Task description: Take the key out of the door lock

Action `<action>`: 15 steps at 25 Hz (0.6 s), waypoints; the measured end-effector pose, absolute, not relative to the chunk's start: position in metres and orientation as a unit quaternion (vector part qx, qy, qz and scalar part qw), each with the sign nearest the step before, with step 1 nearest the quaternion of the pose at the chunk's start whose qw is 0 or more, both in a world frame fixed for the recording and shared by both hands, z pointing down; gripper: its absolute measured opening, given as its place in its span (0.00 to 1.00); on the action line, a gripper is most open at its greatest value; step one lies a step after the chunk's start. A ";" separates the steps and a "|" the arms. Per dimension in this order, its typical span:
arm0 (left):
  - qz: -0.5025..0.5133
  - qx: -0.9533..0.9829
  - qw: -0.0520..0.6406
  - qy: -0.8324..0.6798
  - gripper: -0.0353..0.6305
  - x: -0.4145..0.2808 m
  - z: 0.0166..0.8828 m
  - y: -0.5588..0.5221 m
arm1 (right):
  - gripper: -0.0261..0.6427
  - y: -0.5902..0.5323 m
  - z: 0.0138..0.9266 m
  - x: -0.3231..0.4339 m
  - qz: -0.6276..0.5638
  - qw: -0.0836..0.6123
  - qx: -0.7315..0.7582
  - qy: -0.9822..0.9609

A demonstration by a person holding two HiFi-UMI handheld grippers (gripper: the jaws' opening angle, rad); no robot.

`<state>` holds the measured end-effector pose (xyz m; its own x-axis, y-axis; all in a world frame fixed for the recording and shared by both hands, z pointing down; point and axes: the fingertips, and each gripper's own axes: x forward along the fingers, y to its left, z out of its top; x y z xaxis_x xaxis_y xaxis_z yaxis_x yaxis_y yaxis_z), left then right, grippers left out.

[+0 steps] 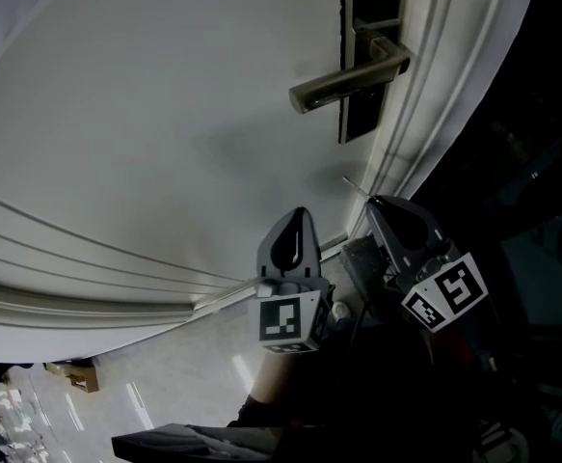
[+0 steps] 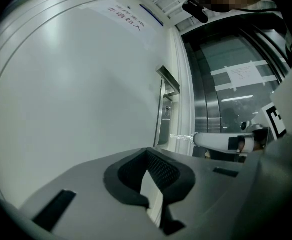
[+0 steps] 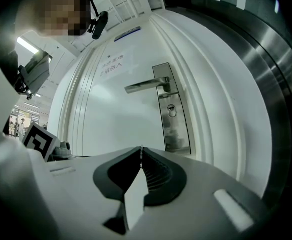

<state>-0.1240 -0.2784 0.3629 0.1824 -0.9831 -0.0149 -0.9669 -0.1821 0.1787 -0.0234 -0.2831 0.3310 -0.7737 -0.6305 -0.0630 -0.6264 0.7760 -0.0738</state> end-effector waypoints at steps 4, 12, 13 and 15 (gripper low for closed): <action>-0.068 0.762 0.064 -0.641 0.05 -0.127 0.364 -0.278 | 0.06 -0.283 0.328 -0.026 -0.019 0.043 -0.331 0.943; -0.066 0.762 0.067 -0.641 0.05 -0.130 0.363 -0.279 | 0.06 -0.283 0.328 -0.031 -0.016 0.039 -0.326 0.944; -0.066 0.761 0.067 -0.641 0.05 -0.131 0.363 -0.279 | 0.06 -0.283 0.328 -0.032 -0.016 0.038 -0.325 0.945; -0.066 0.761 0.066 -0.642 0.05 -0.133 0.363 -0.279 | 0.06 -0.283 0.328 -0.033 -0.016 0.038 -0.324 0.945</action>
<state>-0.1326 -0.2792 0.3629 0.1662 -0.9860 -0.0156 -0.9684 -0.1662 0.1857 -0.0332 -0.2832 0.3280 -0.7869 -0.6140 -0.0615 -0.6117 0.7893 -0.0540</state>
